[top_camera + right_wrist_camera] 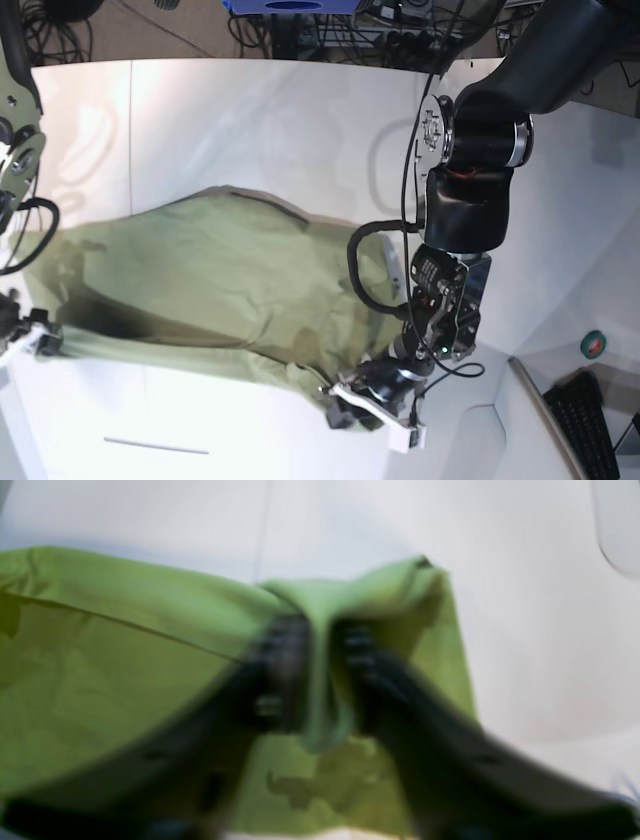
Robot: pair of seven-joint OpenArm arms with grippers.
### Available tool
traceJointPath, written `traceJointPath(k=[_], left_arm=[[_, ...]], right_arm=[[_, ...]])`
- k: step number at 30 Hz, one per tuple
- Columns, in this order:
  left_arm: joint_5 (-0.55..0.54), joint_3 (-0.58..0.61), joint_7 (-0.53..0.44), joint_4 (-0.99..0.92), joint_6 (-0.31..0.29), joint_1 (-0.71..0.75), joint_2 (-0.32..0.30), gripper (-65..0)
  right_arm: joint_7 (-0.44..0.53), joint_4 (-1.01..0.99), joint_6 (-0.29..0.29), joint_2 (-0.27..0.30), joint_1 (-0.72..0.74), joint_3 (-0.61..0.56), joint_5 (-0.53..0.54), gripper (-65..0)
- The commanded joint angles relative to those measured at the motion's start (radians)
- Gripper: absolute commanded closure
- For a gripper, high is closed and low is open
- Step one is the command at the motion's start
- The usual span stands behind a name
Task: Layout the t-shirt on the table in an organized manner, then fold the t-shirt properly
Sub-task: 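Release the shirt with both grippers and raise them away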
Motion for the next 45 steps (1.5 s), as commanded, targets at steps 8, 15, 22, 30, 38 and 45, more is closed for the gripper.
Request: traceJointPath(k=[8,15,22,30,38,45], left_arm=[[-0.017,-0.004,-0.042,0.108,0.020,0.015,-0.050,-65.0],[-0.315,-0.002,0.029,0.470,0.020,0.417,-0.210,-65.0],[-0.628,-0.002,0.040,0.629,0.020,0.753,-0.414,-18.1],[-0.654,0.001,0.044,0.685,0.018,0.900,-0.411,0.0],[-0.651,-0.002,0.046,0.685,0.018,0.913,-0.392,0.0],[-0.649,-0.002,0.047,0.680,0.018,0.931,-0.392,0.0]], right_arm=[[-0.035,0.250,0.007,0.052,-0.128,0.106,0.082,-43.7],[-0.193,0.617,0.007,-0.003,-0.452,0.231,0.201,-39.0],[-0.192,0.760,0.007,-0.144,-0.656,0.255,0.244,-18.3],[-0.198,0.757,0.007,-0.269,-0.670,0.255,0.246,0.0],[-0.200,0.763,0.007,-0.293,-0.723,0.255,0.246,0.0],[-0.200,0.763,0.007,-0.296,-0.789,0.247,0.246,0.0]])
